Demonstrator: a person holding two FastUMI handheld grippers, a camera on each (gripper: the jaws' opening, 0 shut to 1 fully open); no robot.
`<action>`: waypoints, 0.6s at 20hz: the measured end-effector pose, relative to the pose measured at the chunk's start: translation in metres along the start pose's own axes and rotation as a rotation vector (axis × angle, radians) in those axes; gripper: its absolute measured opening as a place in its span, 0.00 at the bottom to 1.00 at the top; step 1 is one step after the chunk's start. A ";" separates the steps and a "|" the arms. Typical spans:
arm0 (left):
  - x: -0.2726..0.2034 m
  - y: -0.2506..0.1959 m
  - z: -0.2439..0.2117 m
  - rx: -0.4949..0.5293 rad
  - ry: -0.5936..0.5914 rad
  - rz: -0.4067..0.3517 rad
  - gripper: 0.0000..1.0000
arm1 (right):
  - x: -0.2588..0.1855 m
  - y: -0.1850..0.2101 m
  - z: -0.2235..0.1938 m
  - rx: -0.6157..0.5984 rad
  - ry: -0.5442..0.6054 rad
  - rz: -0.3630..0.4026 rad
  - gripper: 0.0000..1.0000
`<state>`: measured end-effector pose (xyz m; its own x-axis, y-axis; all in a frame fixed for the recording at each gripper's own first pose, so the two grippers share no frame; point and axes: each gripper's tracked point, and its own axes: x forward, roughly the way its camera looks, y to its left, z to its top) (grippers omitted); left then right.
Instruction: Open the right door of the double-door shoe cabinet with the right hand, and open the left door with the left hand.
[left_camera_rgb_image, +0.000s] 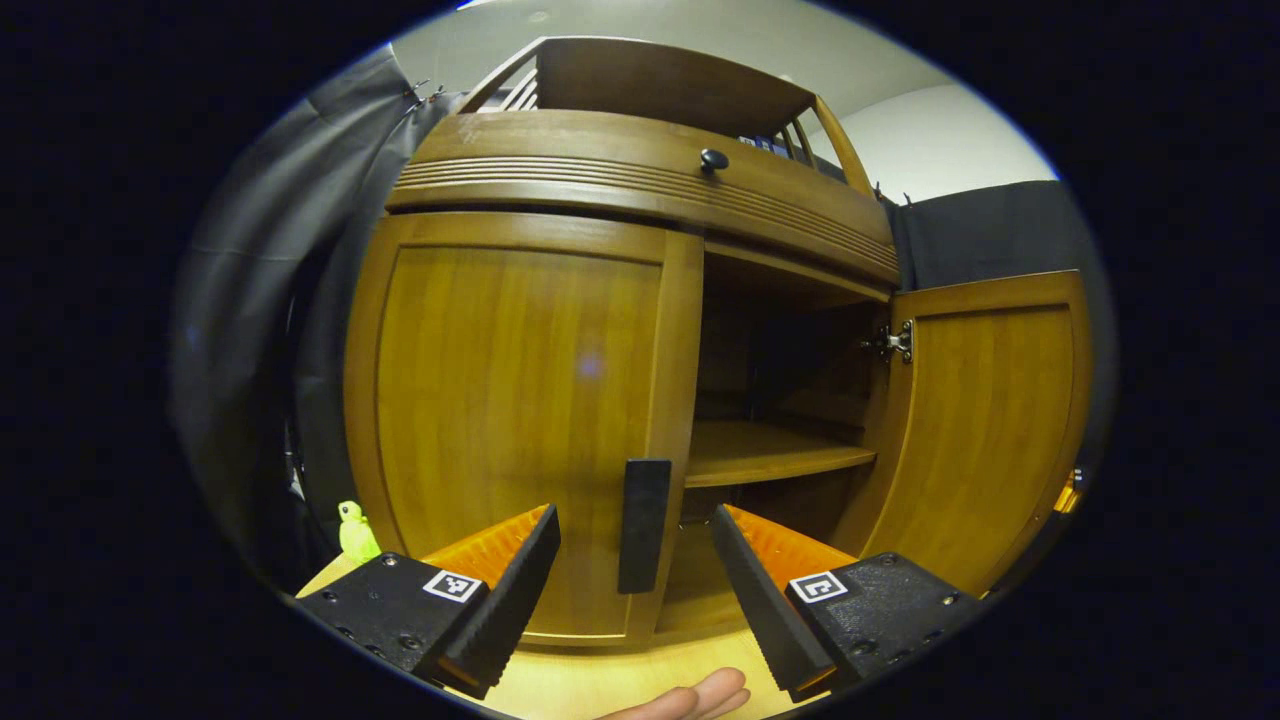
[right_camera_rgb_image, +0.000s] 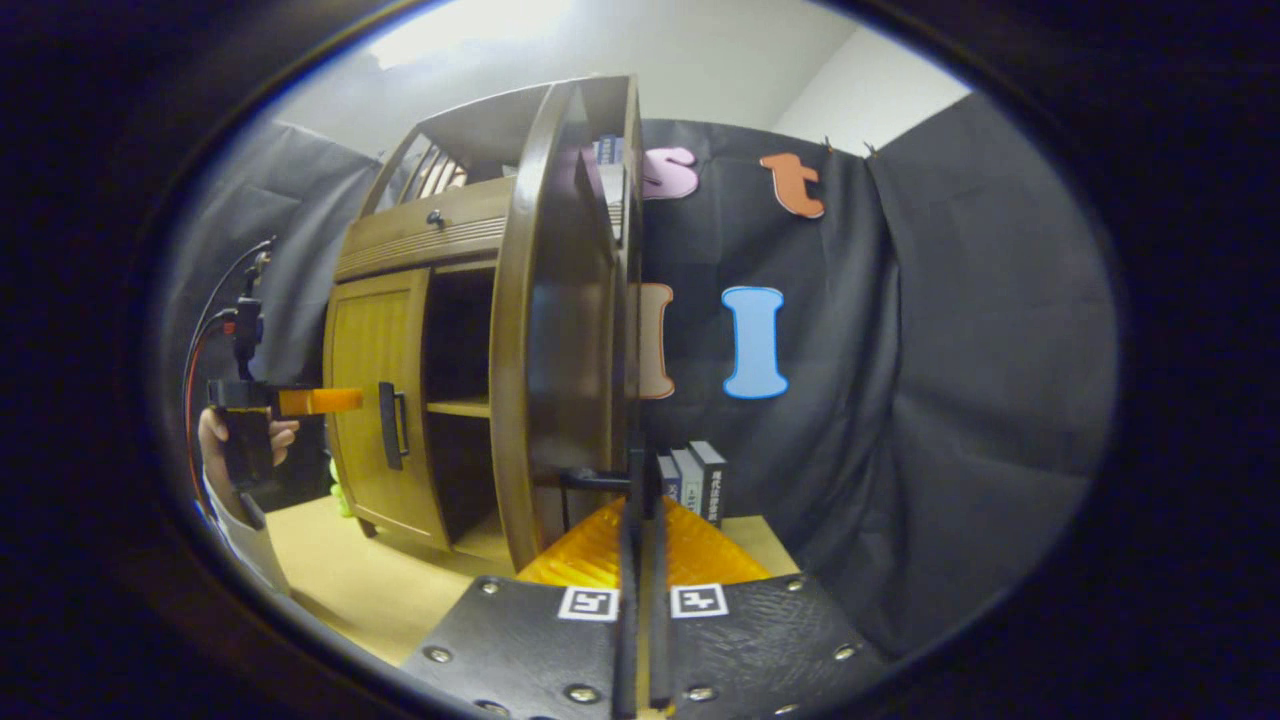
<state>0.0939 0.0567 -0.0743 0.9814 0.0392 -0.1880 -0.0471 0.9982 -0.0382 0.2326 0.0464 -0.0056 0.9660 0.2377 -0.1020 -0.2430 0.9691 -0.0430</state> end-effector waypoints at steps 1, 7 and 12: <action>0.005 -0.001 -0.003 0.003 0.008 -0.001 0.96 | -0.004 -0.002 -0.002 0.005 0.006 -0.019 0.18; 0.041 -0.014 -0.017 0.038 -0.011 -0.006 0.96 | -0.059 -0.019 0.023 -0.009 -0.060 -0.207 0.94; 0.067 0.008 -0.017 0.199 -0.065 0.136 0.57 | -0.105 0.073 0.018 -0.022 -0.109 -0.110 0.97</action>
<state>0.1557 0.0665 -0.1035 0.9787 0.1702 -0.1146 -0.1483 0.9728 0.1781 0.1147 0.0934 0.0203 0.9904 0.1374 0.0133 -0.1361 0.9882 -0.0699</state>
